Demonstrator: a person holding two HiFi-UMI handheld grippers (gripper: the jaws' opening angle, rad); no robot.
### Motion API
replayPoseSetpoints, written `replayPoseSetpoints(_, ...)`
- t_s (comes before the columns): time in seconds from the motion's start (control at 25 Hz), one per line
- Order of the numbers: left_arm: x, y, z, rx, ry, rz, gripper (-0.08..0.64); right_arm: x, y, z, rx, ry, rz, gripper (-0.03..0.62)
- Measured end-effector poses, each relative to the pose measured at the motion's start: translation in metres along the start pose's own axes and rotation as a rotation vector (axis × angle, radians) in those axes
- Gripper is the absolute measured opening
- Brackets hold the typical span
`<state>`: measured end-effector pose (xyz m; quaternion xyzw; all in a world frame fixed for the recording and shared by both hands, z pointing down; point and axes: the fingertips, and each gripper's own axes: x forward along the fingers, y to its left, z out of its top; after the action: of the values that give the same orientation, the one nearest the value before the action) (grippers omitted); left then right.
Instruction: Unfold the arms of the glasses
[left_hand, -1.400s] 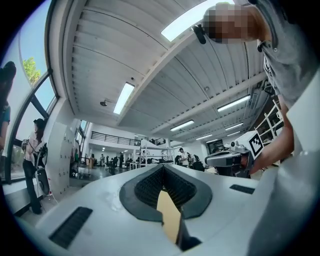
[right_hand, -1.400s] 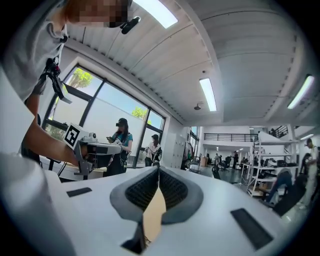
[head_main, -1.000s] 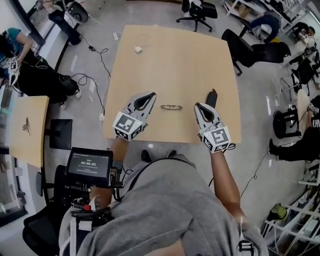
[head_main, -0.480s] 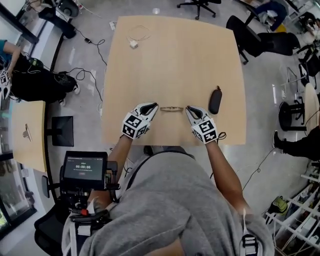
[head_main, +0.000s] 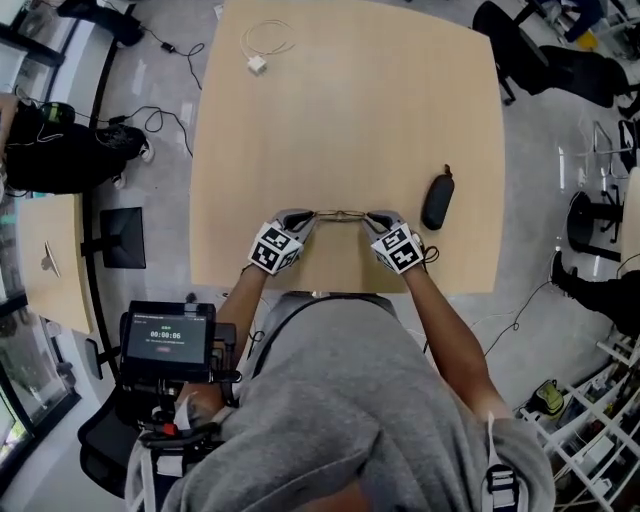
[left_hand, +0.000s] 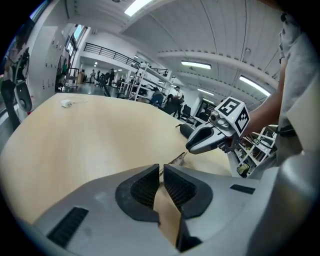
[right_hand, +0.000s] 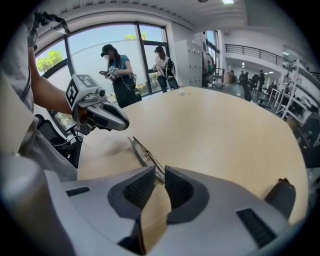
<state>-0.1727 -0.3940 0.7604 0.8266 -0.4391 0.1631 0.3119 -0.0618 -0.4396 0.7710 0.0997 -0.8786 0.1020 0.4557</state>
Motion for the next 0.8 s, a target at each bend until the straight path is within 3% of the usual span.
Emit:
replayPoseSetpoints(0.2, 0.005, -0.006, -0.016, -0.016, 0.069, -0.007, 0.008, 0.008, 0.014, -0.019, -0.009, 0.106, 0.069, 0.043)
replayPoseSetpoints(0.8, 0.001, -0.032, -0.028, -0.044, 0.114, -0.085, 0.008, -0.006, 0.034, -0.031, 0.011, 0.161, 0.085, 0.043)
